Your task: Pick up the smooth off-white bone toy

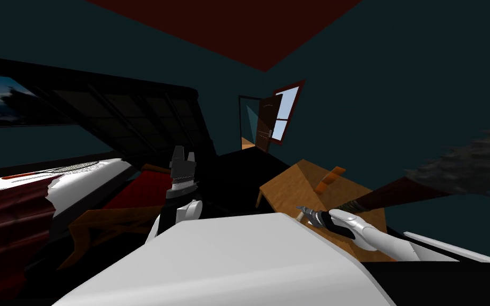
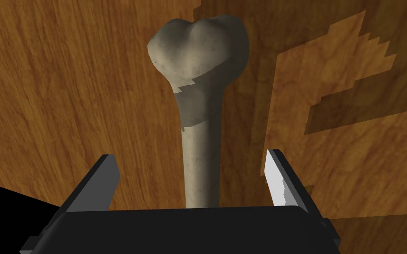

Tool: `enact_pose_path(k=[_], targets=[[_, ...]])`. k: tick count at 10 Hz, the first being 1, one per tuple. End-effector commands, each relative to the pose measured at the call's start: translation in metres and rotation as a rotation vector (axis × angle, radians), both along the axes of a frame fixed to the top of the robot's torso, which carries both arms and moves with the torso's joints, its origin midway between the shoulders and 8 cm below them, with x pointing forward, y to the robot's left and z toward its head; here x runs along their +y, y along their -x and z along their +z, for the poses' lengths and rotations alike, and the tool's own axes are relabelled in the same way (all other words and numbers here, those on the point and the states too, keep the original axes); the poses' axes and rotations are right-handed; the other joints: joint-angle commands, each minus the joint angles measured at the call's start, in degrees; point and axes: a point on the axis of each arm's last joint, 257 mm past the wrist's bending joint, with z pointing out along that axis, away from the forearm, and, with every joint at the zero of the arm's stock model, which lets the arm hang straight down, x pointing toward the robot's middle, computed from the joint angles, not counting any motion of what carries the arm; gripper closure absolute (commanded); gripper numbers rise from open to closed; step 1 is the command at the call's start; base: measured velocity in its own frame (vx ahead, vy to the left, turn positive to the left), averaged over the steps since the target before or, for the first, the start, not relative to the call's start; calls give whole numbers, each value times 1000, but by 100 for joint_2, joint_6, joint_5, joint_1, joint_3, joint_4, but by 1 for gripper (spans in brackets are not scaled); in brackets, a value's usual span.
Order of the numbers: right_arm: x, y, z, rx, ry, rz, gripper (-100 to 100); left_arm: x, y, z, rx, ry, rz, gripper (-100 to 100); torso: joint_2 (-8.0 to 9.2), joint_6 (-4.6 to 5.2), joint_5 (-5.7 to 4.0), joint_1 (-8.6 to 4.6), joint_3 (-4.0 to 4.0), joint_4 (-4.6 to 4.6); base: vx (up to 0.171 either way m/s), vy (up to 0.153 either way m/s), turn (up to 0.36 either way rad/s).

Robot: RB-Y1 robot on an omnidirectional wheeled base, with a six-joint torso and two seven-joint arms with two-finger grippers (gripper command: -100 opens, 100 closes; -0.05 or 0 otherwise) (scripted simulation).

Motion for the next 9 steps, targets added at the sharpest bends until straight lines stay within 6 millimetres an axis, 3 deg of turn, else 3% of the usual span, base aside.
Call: enact_pose_path(k=[1,2,9], targets=[[0,0,0,0,0,0,0,0,0,0,0,0,0,0,0,0,0,0,0,0,5,0,1],[8,1,-3,2,2,9,-100,0,0,0,0,0,0,0,8,1,0,1,5,2,29,-28,-59],[58,11,-20,6,3,58,-100,0,0,0,0,0,0,0,2,1,-4,-15,1,0,55,-61,-67]])
